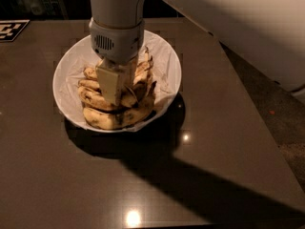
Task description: Pick banana from white bowl
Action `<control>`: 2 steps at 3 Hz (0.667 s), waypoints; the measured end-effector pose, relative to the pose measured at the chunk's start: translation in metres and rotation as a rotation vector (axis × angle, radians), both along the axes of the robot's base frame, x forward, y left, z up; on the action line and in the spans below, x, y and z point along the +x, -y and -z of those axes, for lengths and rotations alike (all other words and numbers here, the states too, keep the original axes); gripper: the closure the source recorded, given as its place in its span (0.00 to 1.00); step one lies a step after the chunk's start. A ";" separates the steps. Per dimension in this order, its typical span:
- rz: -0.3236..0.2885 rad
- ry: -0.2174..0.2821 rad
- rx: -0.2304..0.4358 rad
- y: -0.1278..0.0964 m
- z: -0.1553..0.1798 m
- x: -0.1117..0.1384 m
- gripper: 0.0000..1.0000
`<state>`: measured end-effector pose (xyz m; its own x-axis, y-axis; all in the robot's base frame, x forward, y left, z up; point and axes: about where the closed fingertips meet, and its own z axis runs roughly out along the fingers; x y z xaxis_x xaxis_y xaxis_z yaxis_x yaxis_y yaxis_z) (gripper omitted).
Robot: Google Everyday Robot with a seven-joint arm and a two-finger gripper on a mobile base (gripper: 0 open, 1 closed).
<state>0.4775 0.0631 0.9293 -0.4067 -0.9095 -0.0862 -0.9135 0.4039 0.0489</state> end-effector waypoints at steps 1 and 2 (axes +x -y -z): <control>-0.017 0.040 0.043 -0.007 -0.006 0.005 1.00; -0.069 0.084 0.126 -0.005 -0.028 0.004 1.00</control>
Offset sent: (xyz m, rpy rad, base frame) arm -0.0088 -0.0103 0.0551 0.1926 -0.1017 0.1595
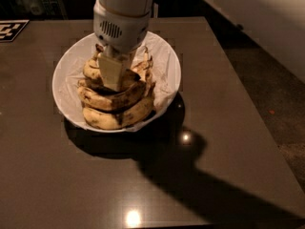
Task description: Pick banana from white bowl
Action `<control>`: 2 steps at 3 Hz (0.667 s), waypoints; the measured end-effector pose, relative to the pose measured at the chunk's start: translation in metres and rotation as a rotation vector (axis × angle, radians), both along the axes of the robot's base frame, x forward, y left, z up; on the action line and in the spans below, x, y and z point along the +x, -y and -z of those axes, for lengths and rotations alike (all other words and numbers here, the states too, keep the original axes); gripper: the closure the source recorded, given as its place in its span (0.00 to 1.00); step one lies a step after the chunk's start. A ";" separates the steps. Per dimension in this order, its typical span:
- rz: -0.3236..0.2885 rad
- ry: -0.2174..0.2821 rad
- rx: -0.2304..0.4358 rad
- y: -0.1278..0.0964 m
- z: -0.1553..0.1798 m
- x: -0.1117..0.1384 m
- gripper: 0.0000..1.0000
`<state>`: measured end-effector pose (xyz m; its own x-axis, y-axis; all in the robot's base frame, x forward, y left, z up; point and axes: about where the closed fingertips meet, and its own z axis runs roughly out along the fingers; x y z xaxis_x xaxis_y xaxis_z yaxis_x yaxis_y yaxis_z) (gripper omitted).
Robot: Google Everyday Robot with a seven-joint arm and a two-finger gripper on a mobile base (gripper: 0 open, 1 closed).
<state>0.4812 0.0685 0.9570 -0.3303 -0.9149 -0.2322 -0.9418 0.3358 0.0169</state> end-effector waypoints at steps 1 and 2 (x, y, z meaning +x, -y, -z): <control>-0.090 0.033 0.092 0.004 -0.019 -0.002 1.00; -0.202 0.032 0.192 0.012 -0.030 -0.003 1.00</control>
Offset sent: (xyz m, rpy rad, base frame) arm -0.0113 -0.0309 0.0430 0.3069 -0.0055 0.3603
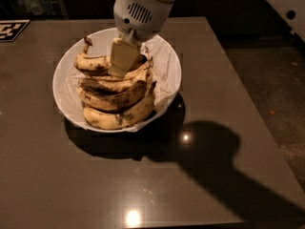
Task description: Pick banana from white bowl
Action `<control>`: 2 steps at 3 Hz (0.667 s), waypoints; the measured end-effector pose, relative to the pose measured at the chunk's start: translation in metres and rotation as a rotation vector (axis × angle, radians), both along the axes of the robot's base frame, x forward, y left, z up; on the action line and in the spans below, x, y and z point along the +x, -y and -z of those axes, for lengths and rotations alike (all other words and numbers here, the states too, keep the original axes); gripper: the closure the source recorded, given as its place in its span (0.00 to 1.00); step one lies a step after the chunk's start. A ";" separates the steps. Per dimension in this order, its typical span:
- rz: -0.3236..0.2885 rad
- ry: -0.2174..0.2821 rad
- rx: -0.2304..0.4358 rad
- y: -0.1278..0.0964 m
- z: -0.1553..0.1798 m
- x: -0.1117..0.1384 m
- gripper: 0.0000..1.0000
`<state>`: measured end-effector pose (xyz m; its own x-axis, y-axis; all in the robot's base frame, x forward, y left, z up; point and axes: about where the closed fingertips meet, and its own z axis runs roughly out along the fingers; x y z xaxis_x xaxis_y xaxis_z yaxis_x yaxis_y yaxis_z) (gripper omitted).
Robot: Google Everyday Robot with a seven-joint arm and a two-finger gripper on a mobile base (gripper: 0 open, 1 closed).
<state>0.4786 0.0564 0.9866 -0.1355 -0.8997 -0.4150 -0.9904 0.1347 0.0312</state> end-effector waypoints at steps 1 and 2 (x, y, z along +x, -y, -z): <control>-0.098 -0.015 0.085 0.014 -0.002 -0.004 1.00; -0.176 -0.025 0.160 0.035 -0.003 -0.011 1.00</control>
Offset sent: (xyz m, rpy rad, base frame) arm -0.0253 -0.0716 0.0036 0.2353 0.0591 0.2793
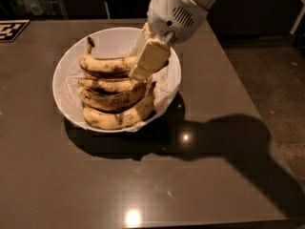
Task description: Pick banana from white bowl
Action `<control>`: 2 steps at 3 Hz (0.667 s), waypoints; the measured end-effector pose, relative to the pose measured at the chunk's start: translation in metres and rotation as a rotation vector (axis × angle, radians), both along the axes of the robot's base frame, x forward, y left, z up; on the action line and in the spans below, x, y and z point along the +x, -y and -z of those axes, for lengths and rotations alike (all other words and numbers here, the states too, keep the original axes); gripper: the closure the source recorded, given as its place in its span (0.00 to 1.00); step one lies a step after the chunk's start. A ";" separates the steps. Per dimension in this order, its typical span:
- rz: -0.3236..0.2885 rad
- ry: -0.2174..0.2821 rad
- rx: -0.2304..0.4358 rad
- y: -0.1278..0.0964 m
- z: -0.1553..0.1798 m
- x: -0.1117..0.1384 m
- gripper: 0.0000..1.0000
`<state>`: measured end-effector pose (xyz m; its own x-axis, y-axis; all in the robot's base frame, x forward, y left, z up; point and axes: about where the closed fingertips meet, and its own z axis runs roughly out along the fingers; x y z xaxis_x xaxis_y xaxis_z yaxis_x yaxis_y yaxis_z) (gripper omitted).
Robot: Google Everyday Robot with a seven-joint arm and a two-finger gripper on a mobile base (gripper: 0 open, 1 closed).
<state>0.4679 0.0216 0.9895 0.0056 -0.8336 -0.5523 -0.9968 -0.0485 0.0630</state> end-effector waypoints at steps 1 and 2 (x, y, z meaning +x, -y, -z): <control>-0.045 -0.019 0.062 0.022 0.003 -0.005 1.00; -0.065 -0.010 0.116 0.047 0.001 -0.014 1.00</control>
Offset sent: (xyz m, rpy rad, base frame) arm -0.0339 -0.0907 -0.0010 0.1600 0.0315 0.1077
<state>0.4542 -0.0254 0.9887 0.0517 -0.7624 -0.6451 -0.9908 -0.1202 0.0627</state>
